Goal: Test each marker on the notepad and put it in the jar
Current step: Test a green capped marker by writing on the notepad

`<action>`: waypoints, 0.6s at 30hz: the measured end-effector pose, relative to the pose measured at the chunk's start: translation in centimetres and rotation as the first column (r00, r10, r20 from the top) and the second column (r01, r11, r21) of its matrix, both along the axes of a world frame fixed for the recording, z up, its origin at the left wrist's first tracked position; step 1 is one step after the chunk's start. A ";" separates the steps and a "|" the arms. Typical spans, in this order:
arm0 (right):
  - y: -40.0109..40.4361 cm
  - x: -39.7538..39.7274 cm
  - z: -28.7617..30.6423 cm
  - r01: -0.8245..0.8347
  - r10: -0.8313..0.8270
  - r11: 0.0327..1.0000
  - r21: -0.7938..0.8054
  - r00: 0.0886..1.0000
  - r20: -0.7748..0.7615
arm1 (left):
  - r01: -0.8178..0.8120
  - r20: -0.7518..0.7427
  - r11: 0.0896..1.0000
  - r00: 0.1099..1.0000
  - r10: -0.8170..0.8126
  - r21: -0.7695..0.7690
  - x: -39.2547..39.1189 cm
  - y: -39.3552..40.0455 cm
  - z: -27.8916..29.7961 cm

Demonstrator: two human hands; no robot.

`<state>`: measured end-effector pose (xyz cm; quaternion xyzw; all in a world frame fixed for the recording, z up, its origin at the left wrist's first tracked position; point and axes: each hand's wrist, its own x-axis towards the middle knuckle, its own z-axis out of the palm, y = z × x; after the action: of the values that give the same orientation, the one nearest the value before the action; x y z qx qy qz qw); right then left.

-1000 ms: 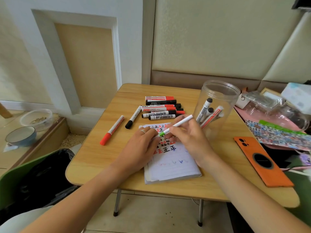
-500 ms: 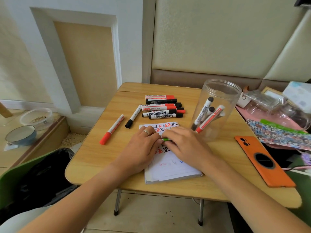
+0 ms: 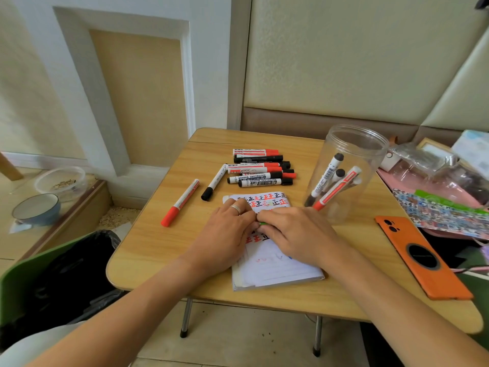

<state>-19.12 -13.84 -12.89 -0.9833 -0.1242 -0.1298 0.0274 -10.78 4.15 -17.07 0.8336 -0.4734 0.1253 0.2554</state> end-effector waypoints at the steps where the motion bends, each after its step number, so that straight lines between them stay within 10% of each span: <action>1: 0.0 0.0 0.1 0.005 -0.005 1.000 -0.007 1.000 0.000 | -0.001 0.001 1.000 1.000 0.001 0.000 0.0 0.0 0.0; 18: -0.7 -1.1 0.8 0.186 -0.188 0.968 0.168 0.982 -0.002 | -0.158 -0.008 0.987 0.987 0.158 0.034 -0.8 0.1 0.2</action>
<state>-20.19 -14.55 -12.08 -0.9840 -0.0198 -0.1486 0.0966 -11.55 4.25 -16.89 0.8733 -0.4065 0.1328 0.2334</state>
